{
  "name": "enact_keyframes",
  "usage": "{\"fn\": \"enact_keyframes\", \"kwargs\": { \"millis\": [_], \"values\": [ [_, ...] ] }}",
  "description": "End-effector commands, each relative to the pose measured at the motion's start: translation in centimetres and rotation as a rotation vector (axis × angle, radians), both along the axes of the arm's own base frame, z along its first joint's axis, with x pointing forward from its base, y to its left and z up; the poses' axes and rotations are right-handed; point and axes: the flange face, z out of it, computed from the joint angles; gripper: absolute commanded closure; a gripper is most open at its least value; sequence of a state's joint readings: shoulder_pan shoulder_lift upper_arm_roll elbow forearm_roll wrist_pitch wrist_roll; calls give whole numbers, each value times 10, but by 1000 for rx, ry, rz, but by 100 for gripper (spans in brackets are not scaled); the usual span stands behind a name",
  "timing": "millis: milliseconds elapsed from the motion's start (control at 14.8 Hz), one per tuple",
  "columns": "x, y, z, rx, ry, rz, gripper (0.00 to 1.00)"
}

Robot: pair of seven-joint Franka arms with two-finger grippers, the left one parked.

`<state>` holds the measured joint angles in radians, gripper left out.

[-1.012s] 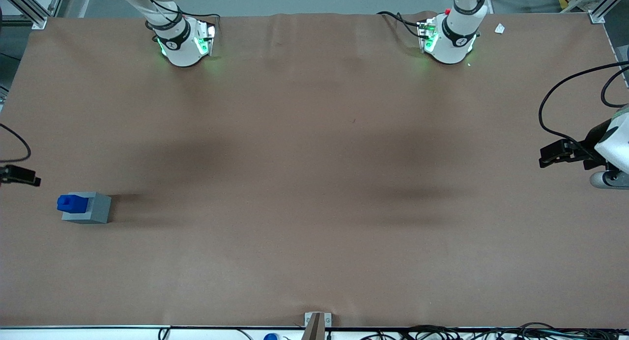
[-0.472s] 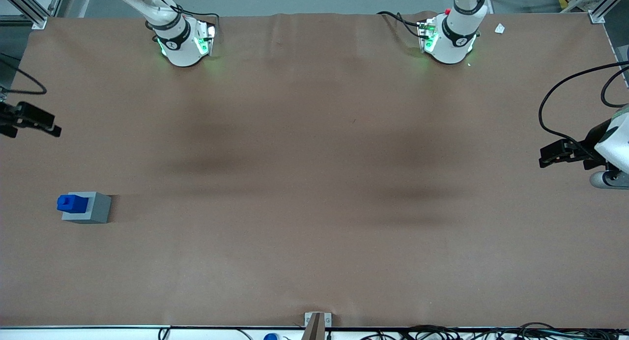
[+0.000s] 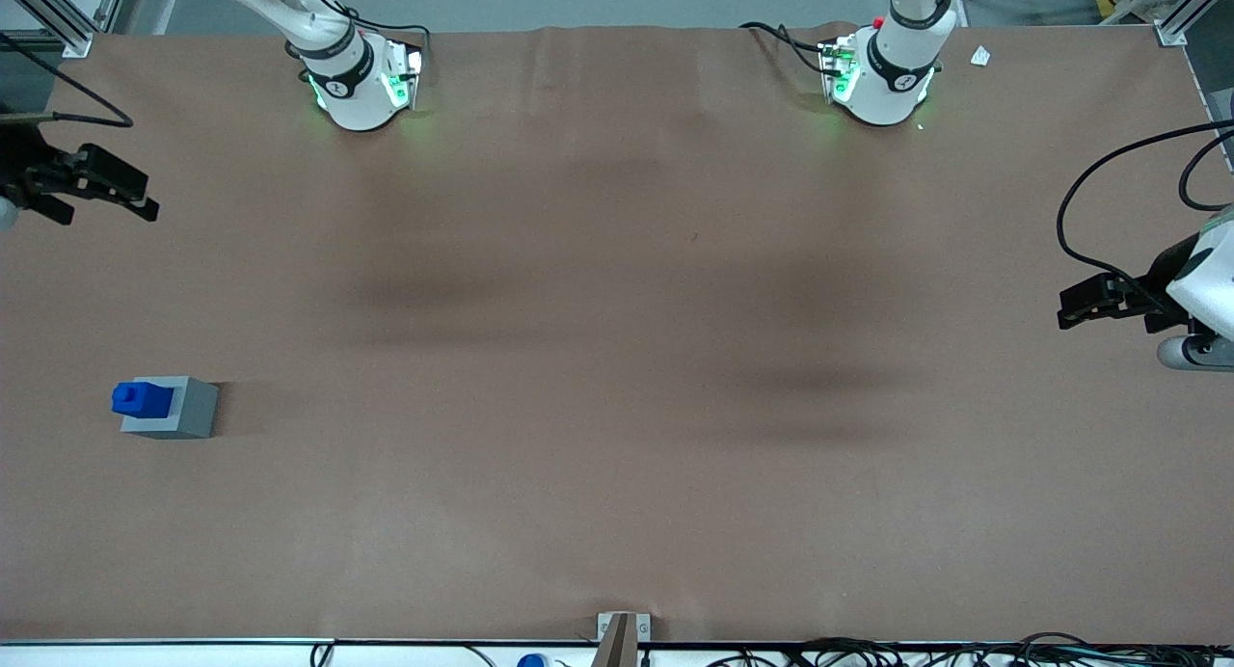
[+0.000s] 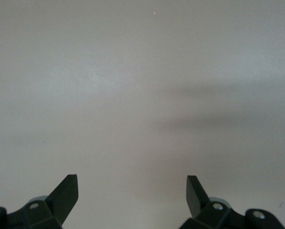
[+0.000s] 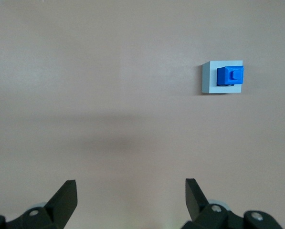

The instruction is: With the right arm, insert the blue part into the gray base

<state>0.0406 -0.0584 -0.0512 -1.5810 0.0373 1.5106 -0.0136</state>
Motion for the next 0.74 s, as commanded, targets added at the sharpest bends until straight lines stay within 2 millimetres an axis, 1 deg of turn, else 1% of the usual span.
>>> {"fn": "enact_keyframes", "kwargs": {
  "millis": [0, 135, 675],
  "values": [
    [-10, 5, 2, 3, -15, -22, 0],
    [-10, 1, 11, 3, -32, -30, 0],
    [-11, 0, 12, -3, -24, -43, 0]
  ]
}}
